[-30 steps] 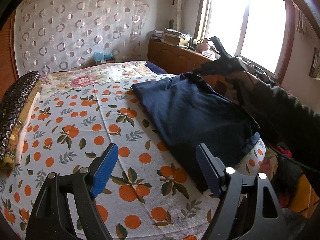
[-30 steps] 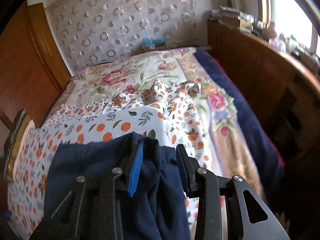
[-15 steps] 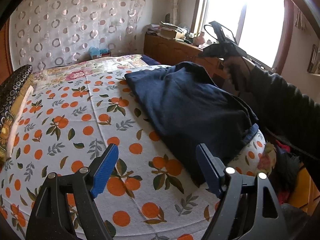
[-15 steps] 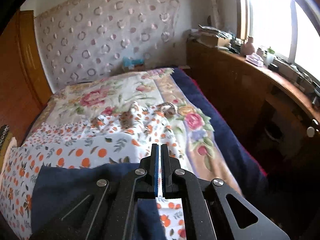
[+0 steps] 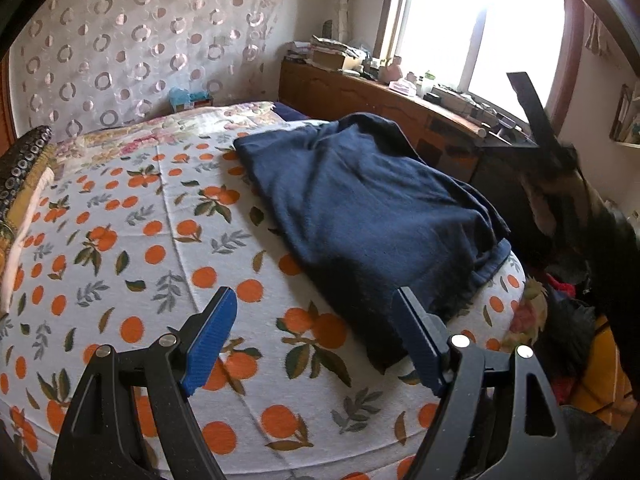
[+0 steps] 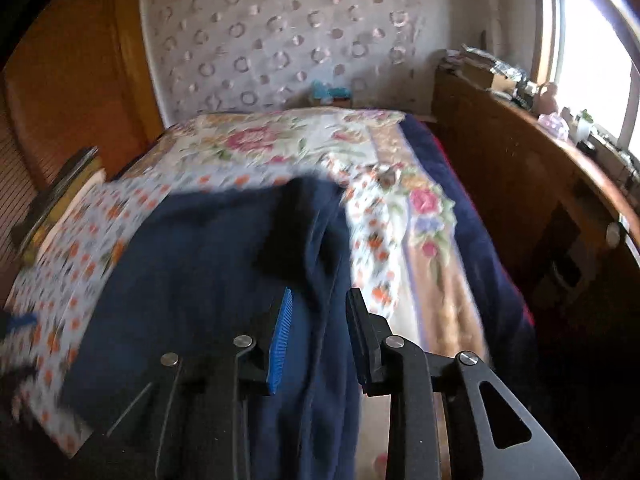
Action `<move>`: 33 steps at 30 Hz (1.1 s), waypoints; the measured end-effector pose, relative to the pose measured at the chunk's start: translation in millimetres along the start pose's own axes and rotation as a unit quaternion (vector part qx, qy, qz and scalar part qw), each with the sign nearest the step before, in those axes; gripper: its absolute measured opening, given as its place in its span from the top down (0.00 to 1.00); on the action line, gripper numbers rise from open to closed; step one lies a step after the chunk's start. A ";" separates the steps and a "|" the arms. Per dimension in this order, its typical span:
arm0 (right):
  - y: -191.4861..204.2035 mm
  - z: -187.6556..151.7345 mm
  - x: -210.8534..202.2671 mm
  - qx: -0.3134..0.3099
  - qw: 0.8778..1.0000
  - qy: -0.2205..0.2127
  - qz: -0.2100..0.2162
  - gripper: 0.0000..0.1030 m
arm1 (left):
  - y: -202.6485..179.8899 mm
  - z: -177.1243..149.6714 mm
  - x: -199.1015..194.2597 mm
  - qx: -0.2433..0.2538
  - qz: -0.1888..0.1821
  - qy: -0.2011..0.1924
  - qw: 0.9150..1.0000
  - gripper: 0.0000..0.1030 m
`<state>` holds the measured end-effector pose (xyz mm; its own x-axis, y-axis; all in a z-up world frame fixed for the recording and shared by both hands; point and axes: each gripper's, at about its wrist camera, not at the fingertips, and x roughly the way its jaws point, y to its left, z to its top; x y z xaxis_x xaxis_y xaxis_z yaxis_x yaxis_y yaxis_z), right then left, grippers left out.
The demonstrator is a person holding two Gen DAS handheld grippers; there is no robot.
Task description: Fold small clothes
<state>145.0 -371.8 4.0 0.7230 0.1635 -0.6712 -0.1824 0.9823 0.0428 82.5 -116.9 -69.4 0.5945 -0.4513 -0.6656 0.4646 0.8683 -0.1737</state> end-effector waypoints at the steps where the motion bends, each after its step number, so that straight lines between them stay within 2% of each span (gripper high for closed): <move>1: -1.7 -12.0 -3.7 0.002 1.000 0.009 0.000 0.72 | -1.6 -0.1 2.0 -0.001 -0.004 0.004 1.000 0.22; 6: -6.4 -53.9 -24.3 0.019 0.999 0.030 -0.002 0.72 | -10.7 0.3 6.5 0.009 -0.006 0.011 1.000 0.22; 12: 1.3 -63.9 -46.6 0.005 1.000 0.021 0.018 0.72 | -17.0 0.0 11.1 0.014 -0.007 0.018 1.000 0.22; 15: 4.3 -69.2 -53.7 -0.008 1.000 0.007 0.021 0.98 | -17.9 -0.6 13.7 0.014 -0.006 0.023 1.000 0.22; 19: -8.0 -77.3 -81.9 0.000 1.000 -0.024 0.009 0.98 | -18.8 -0.5 14.4 0.015 -0.006 0.023 1.000 0.22; 24: -15.0 -92.3 -77.4 0.005 1.000 -0.006 0.001 0.98 | -21.8 0.4 19.1 0.016 -0.017 0.027 0.999 0.22; 29: -11.3 -91.4 -69.8 0.009 1.000 -0.004 -0.001 0.98 | -24.1 -1.3 27.7 0.015 -0.031 0.040 0.999 0.23; 33: -7.1 -85.1 -63.8 0.008 1.000 -0.002 -0.004 0.98 | -27.5 -3.3 31.3 0.020 -0.031 0.048 0.998 0.38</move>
<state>43.4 -397.0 -16.5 0.7270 0.1554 -0.6688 -0.1660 0.9849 0.0485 86.2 -154.3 -87.9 0.4989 -0.4801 -0.7216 0.5255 0.8296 -0.1887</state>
